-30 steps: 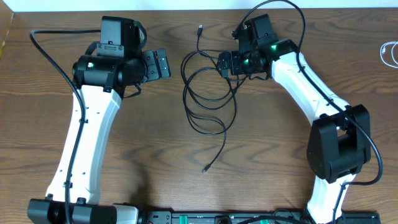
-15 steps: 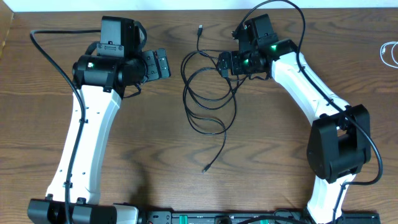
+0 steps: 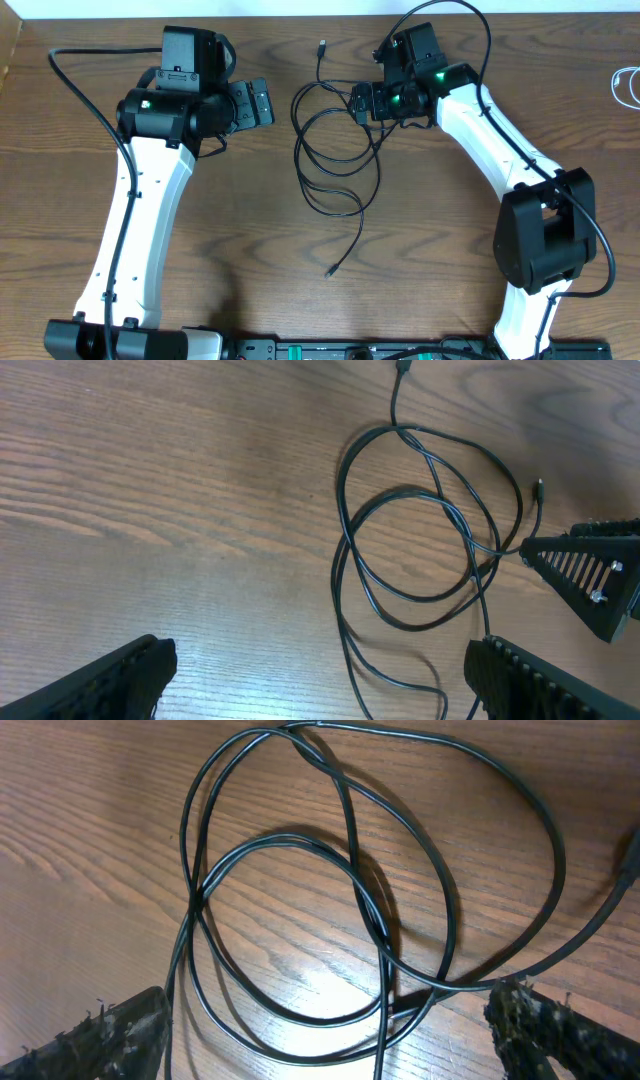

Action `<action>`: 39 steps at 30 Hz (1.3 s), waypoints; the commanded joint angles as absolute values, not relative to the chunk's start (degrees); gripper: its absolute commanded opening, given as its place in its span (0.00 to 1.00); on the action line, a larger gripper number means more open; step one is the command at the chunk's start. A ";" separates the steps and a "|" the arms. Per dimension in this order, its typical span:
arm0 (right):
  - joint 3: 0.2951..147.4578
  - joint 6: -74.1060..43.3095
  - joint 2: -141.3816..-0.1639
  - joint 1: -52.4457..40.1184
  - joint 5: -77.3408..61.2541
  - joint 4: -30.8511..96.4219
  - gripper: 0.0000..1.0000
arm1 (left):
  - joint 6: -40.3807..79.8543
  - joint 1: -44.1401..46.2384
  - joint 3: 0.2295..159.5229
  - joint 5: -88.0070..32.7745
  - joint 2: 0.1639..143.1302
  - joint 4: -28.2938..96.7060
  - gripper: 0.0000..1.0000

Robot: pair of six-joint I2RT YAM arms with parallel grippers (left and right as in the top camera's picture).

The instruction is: Untangle cables

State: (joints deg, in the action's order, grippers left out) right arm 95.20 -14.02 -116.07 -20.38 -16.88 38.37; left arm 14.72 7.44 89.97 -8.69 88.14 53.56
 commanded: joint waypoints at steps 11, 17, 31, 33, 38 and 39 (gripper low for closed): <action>96.31 -14.48 -115.09 -20.08 -16.58 38.57 0.99 | 14.17 11.29 88.82 -8.58 97.03 53.32 0.98; 96.31 -14.04 -115.09 -20.08 -15.09 38.76 0.99 | 14.22 11.44 88.82 -8.62 98.70 51.75 0.98; 96.31 -14.02 -115.09 -20.08 -14.92 38.79 0.99 | 15.27 11.44 88.82 -10.09 98.72 49.34 0.98; 96.31 -14.02 -115.09 -20.08 -14.92 38.79 0.99 | 15.29 11.44 88.82 -10.09 98.72 49.12 0.98; 96.31 -12.97 -115.09 -20.08 -14.90 39.03 0.99 | 15.27 11.44 88.82 -10.07 98.72 48.47 0.98; 96.31 -12.97 -115.09 -20.08 -14.90 39.05 0.99 | 15.27 11.44 88.82 -10.07 98.72 48.25 0.98</action>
State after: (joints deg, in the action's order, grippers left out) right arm 95.20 -13.80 -116.07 -20.38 -15.42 38.81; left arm 15.00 11.46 89.01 -9.37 98.91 48.82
